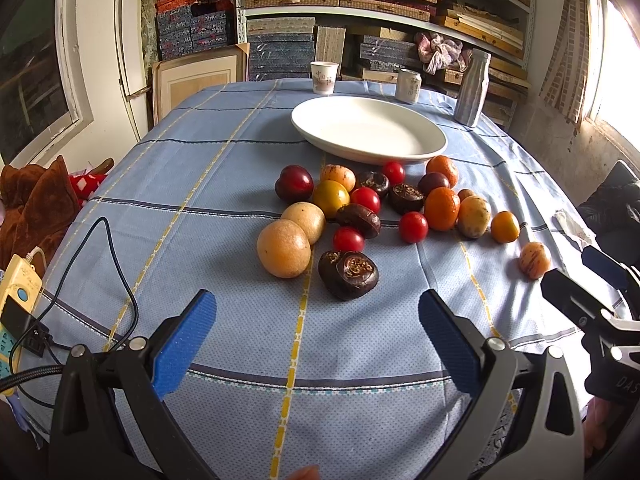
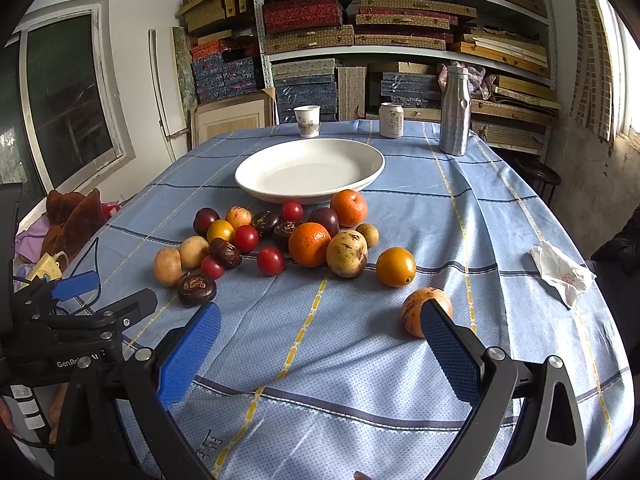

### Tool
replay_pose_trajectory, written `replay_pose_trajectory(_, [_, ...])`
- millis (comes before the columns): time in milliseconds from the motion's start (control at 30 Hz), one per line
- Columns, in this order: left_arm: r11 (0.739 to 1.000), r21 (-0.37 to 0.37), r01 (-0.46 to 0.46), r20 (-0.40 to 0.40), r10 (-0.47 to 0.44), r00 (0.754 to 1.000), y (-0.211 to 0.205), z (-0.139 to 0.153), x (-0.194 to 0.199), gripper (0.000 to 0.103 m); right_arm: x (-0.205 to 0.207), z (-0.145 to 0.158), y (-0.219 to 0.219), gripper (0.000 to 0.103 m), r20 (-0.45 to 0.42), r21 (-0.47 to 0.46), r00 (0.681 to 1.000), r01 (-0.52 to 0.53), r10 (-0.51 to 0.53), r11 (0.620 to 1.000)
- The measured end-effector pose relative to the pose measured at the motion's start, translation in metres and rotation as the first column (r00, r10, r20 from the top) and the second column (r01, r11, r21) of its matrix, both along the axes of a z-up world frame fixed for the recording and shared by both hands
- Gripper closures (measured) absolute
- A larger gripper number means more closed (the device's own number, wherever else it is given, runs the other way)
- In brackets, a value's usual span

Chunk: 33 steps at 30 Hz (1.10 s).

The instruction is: Organize fruits

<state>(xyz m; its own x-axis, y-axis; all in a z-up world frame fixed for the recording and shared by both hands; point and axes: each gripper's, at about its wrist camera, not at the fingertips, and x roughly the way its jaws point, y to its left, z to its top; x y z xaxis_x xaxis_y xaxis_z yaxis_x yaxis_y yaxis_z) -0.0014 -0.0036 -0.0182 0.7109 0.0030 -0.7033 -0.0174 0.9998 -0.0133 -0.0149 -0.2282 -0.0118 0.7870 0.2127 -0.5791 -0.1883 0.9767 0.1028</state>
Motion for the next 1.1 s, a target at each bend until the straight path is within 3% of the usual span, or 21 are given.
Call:
replay_pose_trajectory(233, [1.0, -0.012, 0.026, -0.04, -0.026, 0.999, 0.009, -0.008, 0.008, 0.004, 0.004, -0.007, 0.002, 0.003, -0.039, 0.002, 0.998, -0.049, 0.049, 0.999])
replay_pose_trajectory(400, [0.997, 0.052, 0.057, -0.06, -0.054, 0.997, 0.018, -0.016, 0.018, 0.004, 0.019, -0.013, -0.003, 0.003, -0.062, -0.082, 0.996, -0.071, 0.066, 0.994])
replay_pose_trajectory(567, [0.991, -0.065, 0.113, -0.187, -0.123, 0.975, 0.034, -0.028, 0.045, 0.004, 0.043, -0.025, -0.015, 0.003, -0.171, -0.03, 0.98, -0.109, 0.102, 0.994])
replay_pose_trajectory(667, [0.995, -0.065, 0.073, -0.208, -0.085, 0.974, 0.049, -0.027, 0.061, 0.004, 0.059, -0.031, -0.021, 0.003, -0.222, -0.042, 0.97, -0.109, 0.097, 0.993])
replay_pose_trajectory(867, [0.998, -0.048, 0.049, -0.222, -0.059, 0.973, 0.058, -0.029, 0.087, 0.004, 0.073, -0.026, -0.026, 0.003, -0.175, -0.136, 0.981, -0.108, 0.083, 0.985])
replay_pose_trajectory(1067, [0.997, -0.065, 0.041, -0.241, -0.055, 0.969, 0.06, -0.034, 0.104, 0.004, 0.096, -0.036, -0.033, 0.004, -0.188, -0.154, 0.978, -0.12, 0.09, 0.981])
replay_pose_trajectory(1100, [0.997, -0.067, 0.035, -0.245, -0.051, 0.968, 0.061, -0.036, 0.106, 0.004, 0.099, -0.036, -0.034, 0.009, -0.188, -0.152, 0.978, -0.119, 0.089, 0.981])
